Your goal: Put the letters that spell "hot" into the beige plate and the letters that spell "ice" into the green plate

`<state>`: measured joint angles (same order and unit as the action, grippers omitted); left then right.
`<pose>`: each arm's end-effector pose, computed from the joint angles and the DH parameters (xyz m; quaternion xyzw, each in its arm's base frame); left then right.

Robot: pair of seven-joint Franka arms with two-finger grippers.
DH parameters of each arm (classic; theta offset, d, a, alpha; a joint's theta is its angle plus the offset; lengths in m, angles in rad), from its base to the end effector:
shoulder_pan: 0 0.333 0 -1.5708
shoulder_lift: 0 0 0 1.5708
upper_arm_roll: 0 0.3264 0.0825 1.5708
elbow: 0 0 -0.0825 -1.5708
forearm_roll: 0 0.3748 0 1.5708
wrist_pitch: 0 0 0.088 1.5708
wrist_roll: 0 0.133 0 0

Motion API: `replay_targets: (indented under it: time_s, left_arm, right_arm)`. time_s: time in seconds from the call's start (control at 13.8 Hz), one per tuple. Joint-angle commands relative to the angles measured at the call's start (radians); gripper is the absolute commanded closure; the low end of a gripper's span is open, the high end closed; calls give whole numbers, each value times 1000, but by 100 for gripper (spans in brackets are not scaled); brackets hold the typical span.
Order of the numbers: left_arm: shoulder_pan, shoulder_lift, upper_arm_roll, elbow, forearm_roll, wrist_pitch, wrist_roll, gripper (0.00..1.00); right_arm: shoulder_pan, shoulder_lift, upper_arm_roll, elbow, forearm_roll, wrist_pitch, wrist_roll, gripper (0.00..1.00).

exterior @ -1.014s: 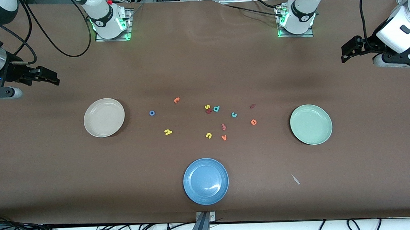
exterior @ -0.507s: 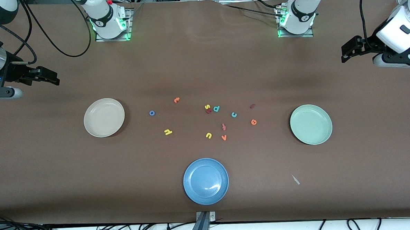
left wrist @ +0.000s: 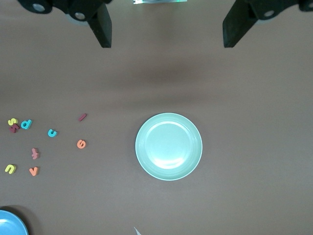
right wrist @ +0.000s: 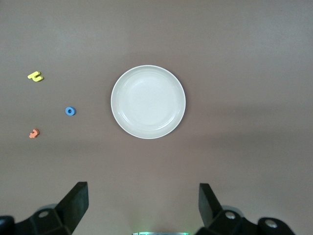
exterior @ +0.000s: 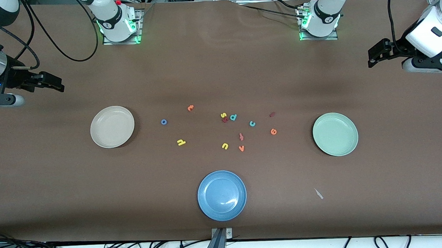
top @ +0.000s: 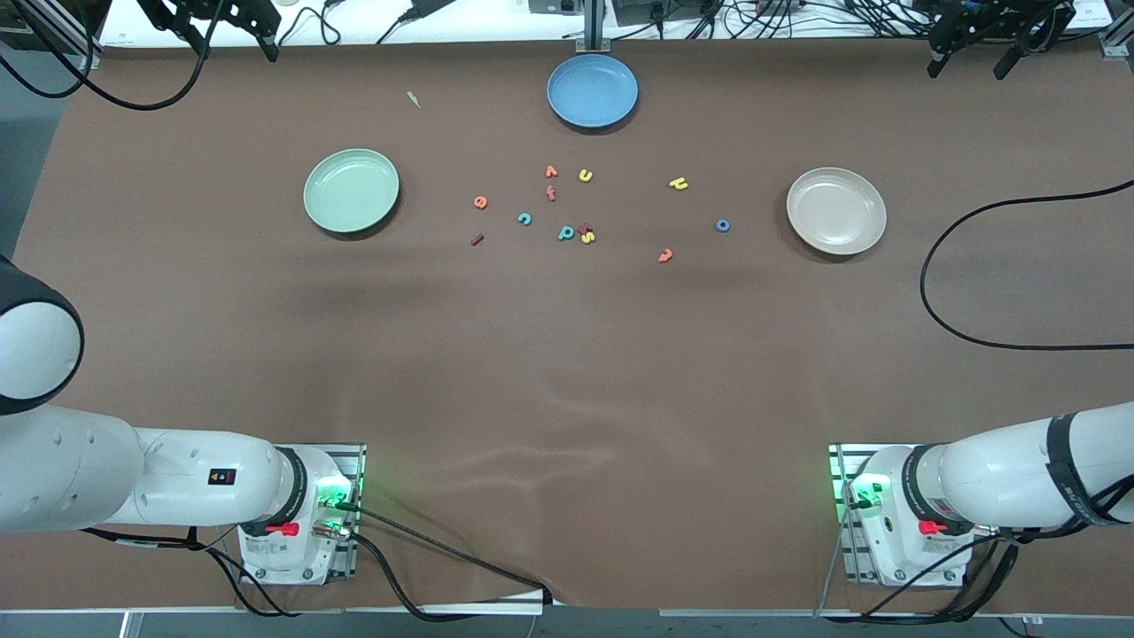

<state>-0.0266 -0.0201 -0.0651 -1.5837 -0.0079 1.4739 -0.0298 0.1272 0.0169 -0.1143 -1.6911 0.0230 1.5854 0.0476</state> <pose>0.5235 -0.0496 0.6058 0.9985 -0.0311 -0.0450 0.0006 0.5415 0.0104 0.5457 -0.9979 0.0182 0.0615 0.0087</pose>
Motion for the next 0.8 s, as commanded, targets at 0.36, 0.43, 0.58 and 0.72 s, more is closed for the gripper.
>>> replay_targets:
  time_s: [0.36, 0.43, 0.58, 0.72]
  left_arm:
    - [-6, 17, -12, 33, 19, -24, 8, 0]
    - [-6, 20, -19, 33, 19, -24, 8, 0]
    - [-10, 22, -35, 33, 17, -24, 10, 0]
    - [-13, 37, -74, 33, 19, -29, 13, 0]
  right_arm:
    - [0, 38, 1, 30, 17, -19, 9, 0]
    - [2, 43, 1, 30, 17, -19, 11, 0]
    - [12, 46, 8, 30, 18, -19, 15, 0]
    - [55, 61, 12, 28, 20, -13, 47, 0]
